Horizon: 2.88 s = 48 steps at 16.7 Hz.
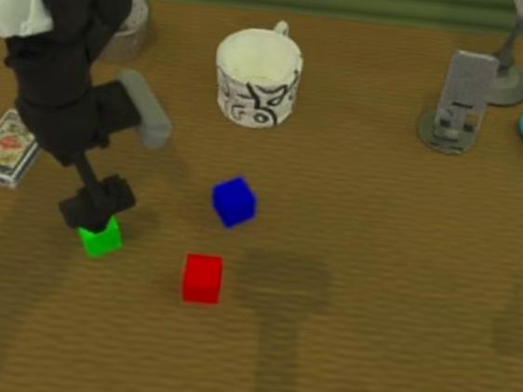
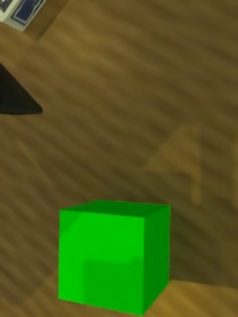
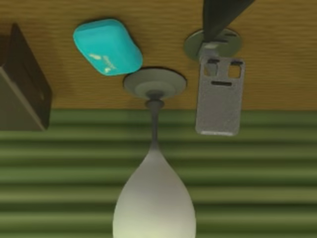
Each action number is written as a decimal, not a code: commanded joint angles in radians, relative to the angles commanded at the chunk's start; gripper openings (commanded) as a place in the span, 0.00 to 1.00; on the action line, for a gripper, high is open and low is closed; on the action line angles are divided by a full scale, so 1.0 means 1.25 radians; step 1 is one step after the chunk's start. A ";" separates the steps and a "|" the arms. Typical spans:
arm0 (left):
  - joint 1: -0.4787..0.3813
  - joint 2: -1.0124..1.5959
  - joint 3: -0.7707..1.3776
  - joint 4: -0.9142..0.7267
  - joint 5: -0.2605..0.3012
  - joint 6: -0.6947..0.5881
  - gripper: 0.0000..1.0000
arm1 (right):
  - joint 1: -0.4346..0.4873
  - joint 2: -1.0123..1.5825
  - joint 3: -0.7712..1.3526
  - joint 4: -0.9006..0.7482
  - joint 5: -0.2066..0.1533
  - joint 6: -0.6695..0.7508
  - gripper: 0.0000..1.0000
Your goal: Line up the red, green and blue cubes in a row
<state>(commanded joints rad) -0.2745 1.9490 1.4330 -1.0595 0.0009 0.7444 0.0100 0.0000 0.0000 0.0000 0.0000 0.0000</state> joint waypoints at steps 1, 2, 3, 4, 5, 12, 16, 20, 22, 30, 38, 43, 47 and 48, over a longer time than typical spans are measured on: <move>0.000 0.001 -0.001 0.002 0.000 0.000 1.00 | 0.000 0.000 0.000 0.000 0.000 0.000 1.00; 0.000 0.004 -0.006 0.013 0.000 0.000 1.00 | 0.000 0.000 0.000 0.000 0.000 0.000 1.00; -0.001 0.010 -0.016 0.029 0.000 0.001 1.00 | 0.000 0.000 0.000 0.000 0.000 0.000 1.00; -0.001 0.018 -0.028 0.051 0.000 0.001 1.00 | 0.000 0.000 0.000 0.000 0.000 0.000 1.00; -0.001 0.029 -0.043 0.076 0.000 0.001 1.00 | 0.000 0.000 0.000 0.000 0.000 0.000 1.00; -0.002 0.093 -0.135 0.231 0.001 0.001 1.00 | 0.000 0.000 0.000 0.000 0.000 0.000 1.00; -0.002 0.093 -0.135 0.232 0.001 0.001 1.00 | 0.000 0.000 0.000 0.000 0.000 0.000 1.00; -0.002 0.093 -0.135 0.232 0.001 0.001 0.70 | 0.000 0.000 0.000 0.000 0.000 0.000 1.00; -0.002 0.093 -0.135 0.232 0.001 0.001 0.55 | 0.000 0.000 0.000 0.000 0.000 0.000 1.00; -0.002 0.093 -0.135 0.232 0.001 0.001 0.00 | 0.000 0.000 0.000 0.000 0.000 0.000 1.00; -0.002 0.076 -0.132 0.220 0.008 -0.005 0.00 | 0.000 0.000 0.000 0.000 0.000 0.000 1.00; 0.007 0.044 -0.082 0.135 0.008 -0.008 0.00 | 0.000 0.000 0.000 0.000 0.000 0.000 1.00; 0.012 -0.001 -0.023 0.030 0.007 -0.007 0.00 | 0.000 0.000 0.000 0.000 0.000 0.000 1.00; 0.013 -0.007 -0.016 0.020 0.007 -0.007 0.00 | 0.000 0.000 0.000 0.000 0.000 0.000 1.00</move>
<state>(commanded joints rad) -0.2585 1.9402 1.4128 -1.0343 0.0101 0.7356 0.0100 0.0000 0.0000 0.0000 0.0000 0.0000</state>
